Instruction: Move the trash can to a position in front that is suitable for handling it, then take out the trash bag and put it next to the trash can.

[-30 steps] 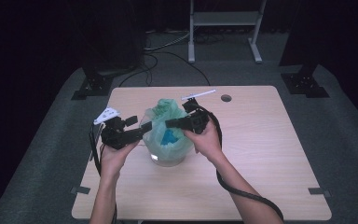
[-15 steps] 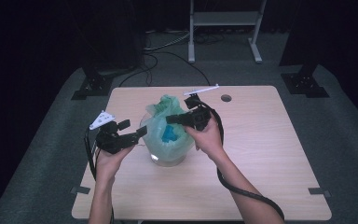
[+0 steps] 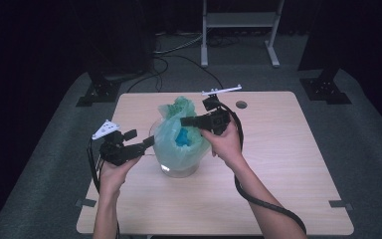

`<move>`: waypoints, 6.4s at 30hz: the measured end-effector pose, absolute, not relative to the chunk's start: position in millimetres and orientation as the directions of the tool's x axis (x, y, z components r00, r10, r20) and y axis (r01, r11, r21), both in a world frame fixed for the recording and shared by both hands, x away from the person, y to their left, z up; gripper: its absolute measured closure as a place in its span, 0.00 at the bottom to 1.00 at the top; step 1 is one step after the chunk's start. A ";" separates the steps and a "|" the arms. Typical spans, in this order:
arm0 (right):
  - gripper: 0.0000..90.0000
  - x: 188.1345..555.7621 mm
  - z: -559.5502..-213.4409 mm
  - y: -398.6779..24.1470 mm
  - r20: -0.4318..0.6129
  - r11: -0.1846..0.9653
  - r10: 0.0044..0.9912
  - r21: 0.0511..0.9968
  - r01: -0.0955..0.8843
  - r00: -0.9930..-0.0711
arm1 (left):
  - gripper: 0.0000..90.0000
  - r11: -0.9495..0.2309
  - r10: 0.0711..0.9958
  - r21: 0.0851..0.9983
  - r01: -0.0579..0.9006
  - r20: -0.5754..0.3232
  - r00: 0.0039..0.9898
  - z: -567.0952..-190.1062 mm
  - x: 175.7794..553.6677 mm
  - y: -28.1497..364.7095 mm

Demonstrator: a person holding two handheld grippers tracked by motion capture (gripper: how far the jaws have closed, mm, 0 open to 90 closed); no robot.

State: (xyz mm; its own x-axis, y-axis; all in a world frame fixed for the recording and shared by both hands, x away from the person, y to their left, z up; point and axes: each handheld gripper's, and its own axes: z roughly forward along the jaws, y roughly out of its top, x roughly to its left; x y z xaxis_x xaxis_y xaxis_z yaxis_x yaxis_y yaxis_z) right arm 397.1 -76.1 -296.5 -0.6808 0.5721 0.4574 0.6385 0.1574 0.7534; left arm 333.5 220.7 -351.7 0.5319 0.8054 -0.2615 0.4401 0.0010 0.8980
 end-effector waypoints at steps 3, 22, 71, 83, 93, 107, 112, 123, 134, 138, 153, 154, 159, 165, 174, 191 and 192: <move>1.00 397.7 -293.5 -78.9 0.466 0.139 0.568 0.759 0.636 -0.679 | 0.19 -0.003 0.796 0.898 0.441 -0.265 0.545 -352.0 334.1 219.2; 1.00 394.4 -260.2 -94.4 0.466 0.071 0.559 0.798 0.599 -0.686 | 0.19 -0.012 0.789 0.892 0.451 -0.269 0.552 -354.4 334.3 216.9; 1.00 382.2 -206.6 -179.0 0.458 -0.058 0.605 0.842 0.537 -0.652 | 0.09 0.020 0.803 0.895 0.445 -0.279 0.527 -353.6 332.3 220.4; 1.00 382.1 -213.3 -216.0 0.490 -0.117 0.634 0.826 0.552 -0.598 | 0.09 0.015 0.791 0.897 0.441 -0.281 0.543 -354.6 332.0 218.7; 1.00 387.2 -237.8 -242.6 0.535 -0.167 0.649 0.794 0.585 -0.541 | 0.09 0.006 0.792 0.898 0.440 -0.273 0.547 -355.6 334.5 215.2; 1.00 397.7 -260.8 -252.8 0.560 -0.197 0.669 0.768 0.610 -0.489 | 0.09 0.014 0.790 0.899 0.437 -0.278 0.546 -355.3 338.0 216.1; 1.00 401.0 -266.0 -252.4 0.562 -0.201 0.677 0.762 0.616 -0.475 | 0.09 0.017 0.790 0.901 0.433 -0.278 0.546 -353.9 337.0 216.2; 1.00 410.9 -292.6 -251.2 0.577 -0.201 0.680 0.740 0.642 -0.453 | 0.09 0.006 0.792 0.900 0.436 -0.270 0.547 -354.4 336.1 213.3; 1.00 417.9 -312.8 -248.4 0.592 -0.206 0.679 0.721 0.662 -0.434 | 0.09 0.009 0.793 0.902 0.432 -0.270 0.546 -352.9 335.0 214.7; 1.00 422.1 -319.7 -243.3 0.595 -0.202 0.679 0.715 0.669 -0.430 | 0.09 0.016 0.794 0.902 0.431 -0.274 0.543 -352.3 334.4 216.2; 1.00 434.8 -341.5 -229.2 0.602 -0.194 0.682 0.696 0.691 -0.415 | 0.09 0.015 0.792 0.902 0.431 -0.274 0.545 -352.9 334.9 215.7; 1.00 435.7 -343.2 -228.7 0.603 -0.192 0.682 0.695 0.693 -0.414 | 0.09 0.015 0.791 0.902 0.431 -0.274 0.547 -353.0 335.0 215.2; 1.00 439.4 -353.7 -224.2 0.605 -0.188 0.683 0.687 0.702 -0.409 | 0.09 0.012 0.791 0.901 0.434 -0.274 0.547 -353.3 335.1 214.7; 1.00 442.1 -363.3 -220.3 0.610 -0.187 0.679 0.682 0.707 -0.409 | 0.09 0.013 0.794 0.901 0.434 -0.273 0.543 -353.5 335.3 216.2; 1.00 443.2 -376.4 -214.1 0.606 -0.172 0.684 0.676 0.716 -0.407 | 0.09 0.009 0.792 0.902 0.432 -0.271 0.548 -353.0 334.7 215.2; 1.00 445.0 -396.1 -208.0 0.600 -0.148 0.691 0.663 0.734 -0.403 | 0.09 0.011 0.792 0.899 0.438 -0.275 0.545 -353.4 334.8 215.0; 1.00 444.7 -396.6 -207.8 0.601 -0.148 0.691 0.661 0.736 -0.402 | 0.09 0.013 0.792 0.899 0.437 -0.276 0.545 -353.4 334.8 215.1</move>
State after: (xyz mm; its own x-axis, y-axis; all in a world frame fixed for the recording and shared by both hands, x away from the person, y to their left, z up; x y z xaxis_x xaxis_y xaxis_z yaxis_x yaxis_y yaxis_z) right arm 444.7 -207.8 -396.6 -0.4017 0.6907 0.6013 0.7357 -0.1476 0.6610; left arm 334.8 215.1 -353.4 0.5447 0.7917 -0.2765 0.4374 0.0131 0.8992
